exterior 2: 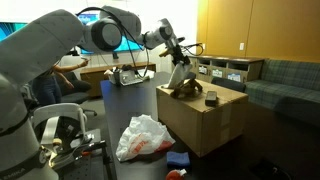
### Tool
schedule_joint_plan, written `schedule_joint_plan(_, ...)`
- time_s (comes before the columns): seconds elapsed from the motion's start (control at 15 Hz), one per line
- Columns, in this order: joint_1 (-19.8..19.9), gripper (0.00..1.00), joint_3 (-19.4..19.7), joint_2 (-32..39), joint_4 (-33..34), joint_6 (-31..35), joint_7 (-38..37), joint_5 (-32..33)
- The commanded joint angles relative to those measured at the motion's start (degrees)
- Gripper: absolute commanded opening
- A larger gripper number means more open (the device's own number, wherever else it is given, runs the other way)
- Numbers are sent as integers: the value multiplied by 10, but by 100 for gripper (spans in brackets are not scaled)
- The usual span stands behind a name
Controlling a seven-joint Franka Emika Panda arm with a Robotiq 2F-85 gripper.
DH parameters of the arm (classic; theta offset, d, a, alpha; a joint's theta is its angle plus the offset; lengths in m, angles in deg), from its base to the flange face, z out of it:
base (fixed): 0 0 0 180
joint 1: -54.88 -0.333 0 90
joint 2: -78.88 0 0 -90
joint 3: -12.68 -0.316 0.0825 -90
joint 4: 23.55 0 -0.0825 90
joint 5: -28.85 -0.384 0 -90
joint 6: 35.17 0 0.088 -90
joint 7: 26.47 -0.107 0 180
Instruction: Remove the orange plush toy from the box and replace it with the gray duster, remove the blue object from the box and replace it with the brown toy and remove the plastic bag from the box and replace it with the white towel
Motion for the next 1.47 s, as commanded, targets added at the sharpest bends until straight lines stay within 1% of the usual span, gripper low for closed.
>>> schedule_joint_plan(0.0, -3, 40, -1, 34, 56, -47, 26, -2)
schedule_joint_plan(0.33, -10, 77, 3, 14, 37, -60, 46, 11)
schedule_joint_plan(0.4, -12, 84, 5, -3, 19, -56, 47, 17)
schedule_joint_plan(0.47, -14, 93, 9, -9, 14, -56, 44, 22)
schedule_joint_plan(0.53, -14, 98, 9, -24, -3, -53, 49, 28)
schedule_joint_plan(0.6, -14, 100, 9, -40, -16, -55, 50, 32)
schedule_joint_plan(0.73, -14, 100, 9, -82, -62, -62, 60, 50)
schedule_joint_plan(0.8, -14, 100, 8, -114, -103, -70, 68, 58)
schedule_joint_plan(0.93, -11, 100, 3, -150, -152, -81, 81, 68)
schedule_joint_plan(1.13, -4, 99, -6, -209, -228, -108, 99, 58)
schedule_joint_plan(1.4, 11, 100, -16, -284, -337, -97, 92, 32)
